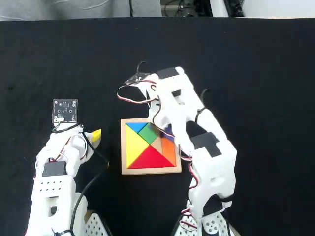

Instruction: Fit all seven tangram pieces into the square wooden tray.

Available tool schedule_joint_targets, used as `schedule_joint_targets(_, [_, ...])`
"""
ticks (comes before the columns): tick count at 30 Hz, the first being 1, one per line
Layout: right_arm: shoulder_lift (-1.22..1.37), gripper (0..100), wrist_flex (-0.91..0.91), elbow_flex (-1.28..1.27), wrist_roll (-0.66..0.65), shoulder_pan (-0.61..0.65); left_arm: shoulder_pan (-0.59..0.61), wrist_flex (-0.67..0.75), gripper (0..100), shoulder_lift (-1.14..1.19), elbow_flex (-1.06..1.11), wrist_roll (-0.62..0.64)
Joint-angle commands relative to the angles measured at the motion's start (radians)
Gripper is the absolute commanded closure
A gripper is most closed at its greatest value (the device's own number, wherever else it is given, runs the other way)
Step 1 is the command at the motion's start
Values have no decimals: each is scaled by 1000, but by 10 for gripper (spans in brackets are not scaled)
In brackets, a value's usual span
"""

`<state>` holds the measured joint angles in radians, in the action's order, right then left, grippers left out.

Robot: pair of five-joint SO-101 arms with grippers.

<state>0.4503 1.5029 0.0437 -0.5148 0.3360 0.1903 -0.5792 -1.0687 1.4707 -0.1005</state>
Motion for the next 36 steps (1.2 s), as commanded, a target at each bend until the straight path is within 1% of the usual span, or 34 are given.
schedule_joint_targets(1, [-64, 766, 5, 10, 8, -20, -10, 20, 701, -17, -7, 2])
schedule_joint_targets(3, [-64, 740, 2, 12, 6, -31, -10, 20, 701, -17, -7, 2])
schedule_joint_targets(10, [-65, 740, 9, 15, 6, -26, -8, 20, 701, -17, -7, 2])
schedule_joint_targets(14, [-73, 743, 60, 93, 12, -57, -8, 20, 701, -17, -7, 2])
schedule_joint_targets(16, [-101, 786, 112, 153, 15, -84, -8, 20, 701, -17, -7, 2])
schedule_joint_targets(20, [-147, 972, 160, 222, 118, -110, -8, 20, 701, -17, -7, 2])
schedule_joint_targets(23, [-159, 938, 172, 222, 175, -114, -7, 20, 701, -17, -7, 2])
schedule_joint_targets(28, [-157, 938, 195, 262, 181, -127, -1, 21, 701, -17, -15, 6])
schedule_joint_targets(33, [-160, 939, 199, 418, 186, -258, -1, 21, 701, -17, -94, 11])
schedule_joint_targets(34, [-171, 943, 212, 484, 189, -287, -1, 15, 701, -17, -143, 11])
schedule_joint_targets(36, [-213, 985, 247, 633, 230, -322, 1, 0, 701, -8, -274, 14])
